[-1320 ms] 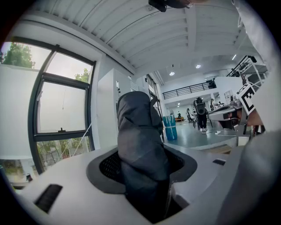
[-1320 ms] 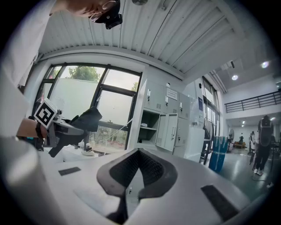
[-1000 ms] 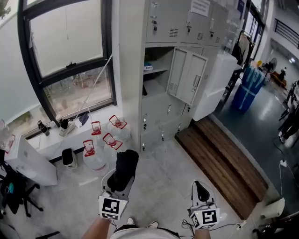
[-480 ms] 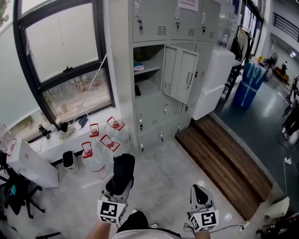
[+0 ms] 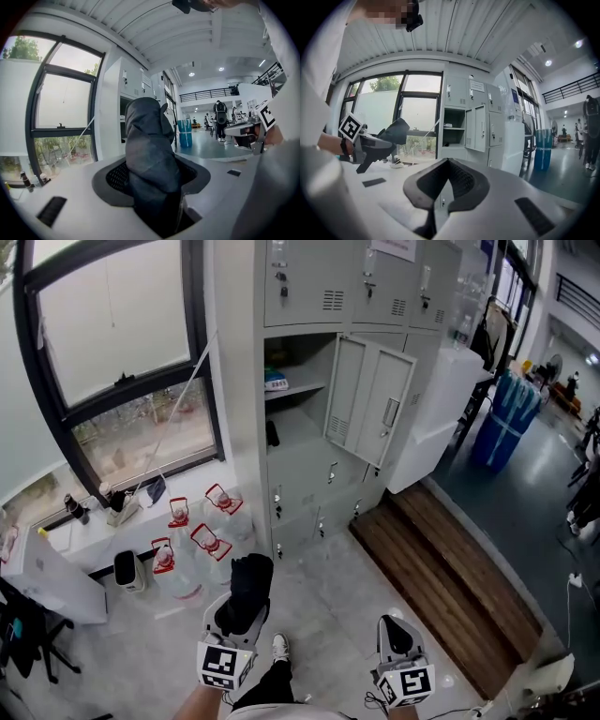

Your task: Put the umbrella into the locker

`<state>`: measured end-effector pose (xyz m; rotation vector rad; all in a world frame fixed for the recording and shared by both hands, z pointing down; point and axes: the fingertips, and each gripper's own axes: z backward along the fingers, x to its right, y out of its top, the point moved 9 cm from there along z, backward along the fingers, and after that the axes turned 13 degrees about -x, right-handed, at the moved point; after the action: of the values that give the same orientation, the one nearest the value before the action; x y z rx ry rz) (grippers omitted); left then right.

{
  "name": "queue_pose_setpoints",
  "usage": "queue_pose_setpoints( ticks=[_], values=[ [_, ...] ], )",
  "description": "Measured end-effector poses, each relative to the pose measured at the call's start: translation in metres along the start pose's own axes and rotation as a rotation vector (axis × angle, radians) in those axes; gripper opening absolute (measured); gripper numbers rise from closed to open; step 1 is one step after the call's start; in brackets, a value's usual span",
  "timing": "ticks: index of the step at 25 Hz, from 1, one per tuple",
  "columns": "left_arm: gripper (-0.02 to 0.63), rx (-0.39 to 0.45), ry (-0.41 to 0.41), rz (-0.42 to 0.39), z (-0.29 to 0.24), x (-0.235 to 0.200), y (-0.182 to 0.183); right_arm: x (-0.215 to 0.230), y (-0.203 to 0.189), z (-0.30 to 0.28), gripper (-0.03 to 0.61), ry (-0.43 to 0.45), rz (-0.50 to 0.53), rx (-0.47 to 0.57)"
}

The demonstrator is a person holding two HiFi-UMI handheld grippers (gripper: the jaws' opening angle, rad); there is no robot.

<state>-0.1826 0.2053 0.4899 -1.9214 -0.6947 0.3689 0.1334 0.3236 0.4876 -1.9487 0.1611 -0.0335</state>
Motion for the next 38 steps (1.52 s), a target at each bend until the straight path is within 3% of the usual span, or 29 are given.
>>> queue_pose_setpoints(
  ticks=[5, 13, 21, 38],
  values=[
    [0.249, -0.006, -0.02, 0.032, -0.074, -0.042, 0.027, 0.02, 0.047, -0.081, 0.015, 0.014, 0.057, 0.001],
    [0.248, -0.074, -0.131, 0.017, -0.179, -0.108, 0.064, 0.022, 0.117, -0.199, 0.015, 0.028, 0.073, 0.016],
    [0.249, -0.107, -0.188, -0.006, -0.236, -0.116, 0.089, 0.052, 0.121, -0.243, 0.015, -0.002, 0.018, -0.021],
    [0.249, -0.098, -0.014, 0.045, -0.311, -0.104, 0.149, 0.146, 0.169, -0.349, 0.015, 0.181, 0.077, 0.073]
  ],
)
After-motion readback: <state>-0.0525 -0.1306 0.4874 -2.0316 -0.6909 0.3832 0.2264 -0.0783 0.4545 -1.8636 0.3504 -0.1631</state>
